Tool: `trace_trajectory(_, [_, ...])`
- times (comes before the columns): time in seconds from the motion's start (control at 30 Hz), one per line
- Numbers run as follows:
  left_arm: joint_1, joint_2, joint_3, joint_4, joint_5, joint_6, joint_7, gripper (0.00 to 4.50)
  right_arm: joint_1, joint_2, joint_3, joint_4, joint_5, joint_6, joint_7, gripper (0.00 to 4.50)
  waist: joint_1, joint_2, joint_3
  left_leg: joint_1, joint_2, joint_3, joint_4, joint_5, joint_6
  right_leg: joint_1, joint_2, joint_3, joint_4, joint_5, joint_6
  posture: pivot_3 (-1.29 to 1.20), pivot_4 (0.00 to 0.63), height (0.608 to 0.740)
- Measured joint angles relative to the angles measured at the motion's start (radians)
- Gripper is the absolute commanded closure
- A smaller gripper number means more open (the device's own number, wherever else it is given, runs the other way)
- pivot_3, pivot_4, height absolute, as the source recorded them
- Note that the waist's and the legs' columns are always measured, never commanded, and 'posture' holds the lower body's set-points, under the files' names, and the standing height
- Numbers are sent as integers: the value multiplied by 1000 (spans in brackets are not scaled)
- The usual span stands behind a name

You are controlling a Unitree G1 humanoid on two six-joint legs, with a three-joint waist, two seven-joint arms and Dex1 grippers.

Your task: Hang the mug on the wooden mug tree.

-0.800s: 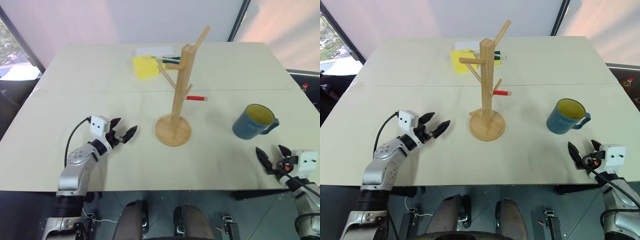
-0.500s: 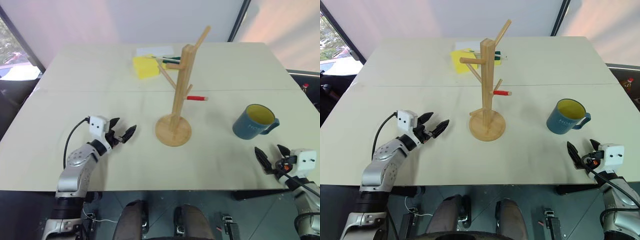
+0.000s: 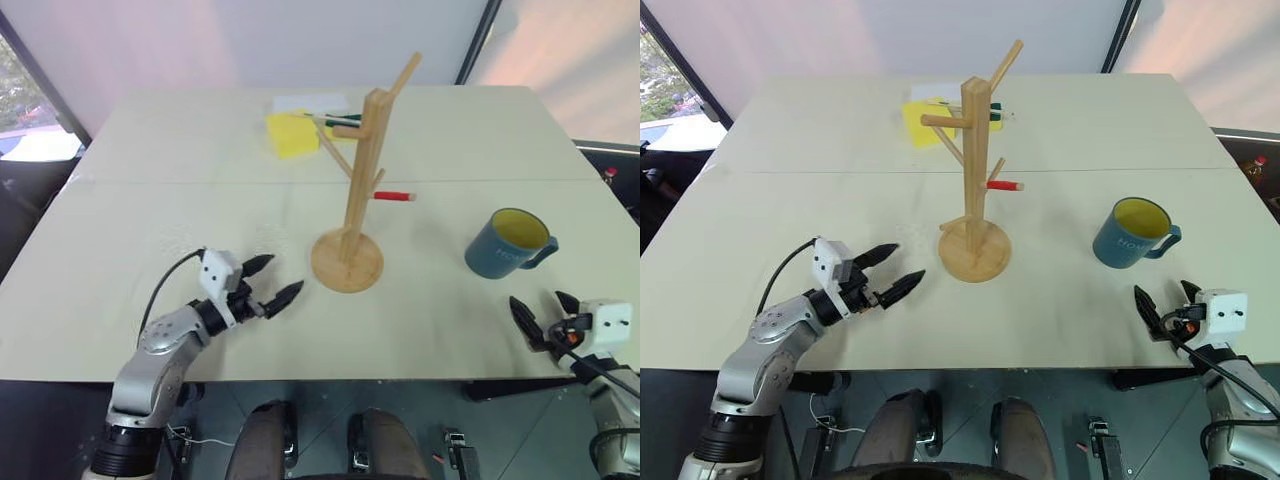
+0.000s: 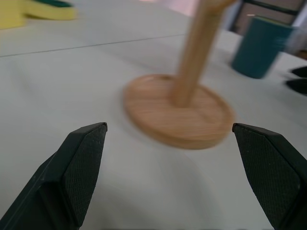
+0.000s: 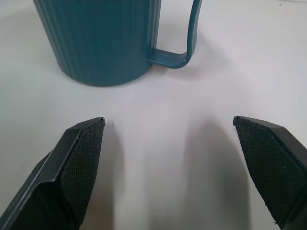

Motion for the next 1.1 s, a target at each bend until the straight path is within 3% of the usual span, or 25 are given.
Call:
trace_trajectory(0.57, [-94,81,-177,-118,-44,65,-192,0,-110,-21,16,7,-11,6,-34,56,-1,3,-1,0,0,0,0,0,0,0,0,0,0,0,0,0,150,730])
trace_trajectory(1.1, [-111,91,-183,-119,-43,65,-198,0,-220,-73,17,127,-39,5,-62,56,-1,3,-1,0,0,0,0,0,1,0,1,0,0,0,0,0,150,730])
